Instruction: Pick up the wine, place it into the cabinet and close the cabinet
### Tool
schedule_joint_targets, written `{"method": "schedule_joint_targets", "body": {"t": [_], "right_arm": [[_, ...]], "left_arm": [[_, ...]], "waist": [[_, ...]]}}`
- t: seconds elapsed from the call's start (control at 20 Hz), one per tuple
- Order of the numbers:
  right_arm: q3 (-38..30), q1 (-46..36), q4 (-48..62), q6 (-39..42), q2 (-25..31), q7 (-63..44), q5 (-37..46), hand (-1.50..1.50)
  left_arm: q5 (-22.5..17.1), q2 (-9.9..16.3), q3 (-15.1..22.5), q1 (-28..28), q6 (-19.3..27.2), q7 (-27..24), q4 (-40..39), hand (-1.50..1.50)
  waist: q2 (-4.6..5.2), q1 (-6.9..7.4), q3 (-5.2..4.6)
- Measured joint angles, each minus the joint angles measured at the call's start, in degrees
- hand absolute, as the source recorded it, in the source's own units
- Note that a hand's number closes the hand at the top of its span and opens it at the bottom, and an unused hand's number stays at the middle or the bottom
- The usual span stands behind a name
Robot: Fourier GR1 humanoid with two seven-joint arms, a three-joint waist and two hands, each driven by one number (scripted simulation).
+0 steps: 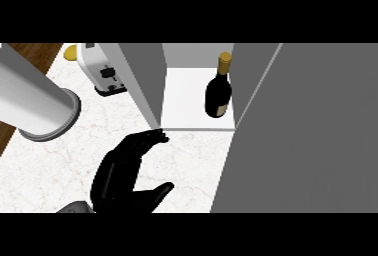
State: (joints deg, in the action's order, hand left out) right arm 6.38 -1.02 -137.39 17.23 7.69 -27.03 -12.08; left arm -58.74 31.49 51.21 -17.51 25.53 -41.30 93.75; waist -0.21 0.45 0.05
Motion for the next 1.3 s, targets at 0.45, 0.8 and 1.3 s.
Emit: {"method": "schedule_joint_targets", "body": {"t": [0.45,0.8,1.3], "right_arm": [[9.93,0.84,-0.71,1.5,-1.58,-4.6,-1.11,1.5],[25.55,0.07,-0.82,-1.99,-6.15,-8.79,0.71,1.5],[40.39,-10.93,2.22,-17.7,-6.07,-14.91,10.57,1.5]], "left_arm": [[-0.68,12.7,-5.44,12.08,-6.32,-1.01,11.26,1.5],[-4.23,21.27,-13.05,21.59,-13.42,-3.75,14.63,-1.5],[-10.11,28.87,-22.92,33.72,-24.43,-8.75,12.83,-1.5]], "waist": [[-0.1,0.2,-0.07],[-0.27,0.37,-0.13],[-0.53,1.52,-0.28]]}}
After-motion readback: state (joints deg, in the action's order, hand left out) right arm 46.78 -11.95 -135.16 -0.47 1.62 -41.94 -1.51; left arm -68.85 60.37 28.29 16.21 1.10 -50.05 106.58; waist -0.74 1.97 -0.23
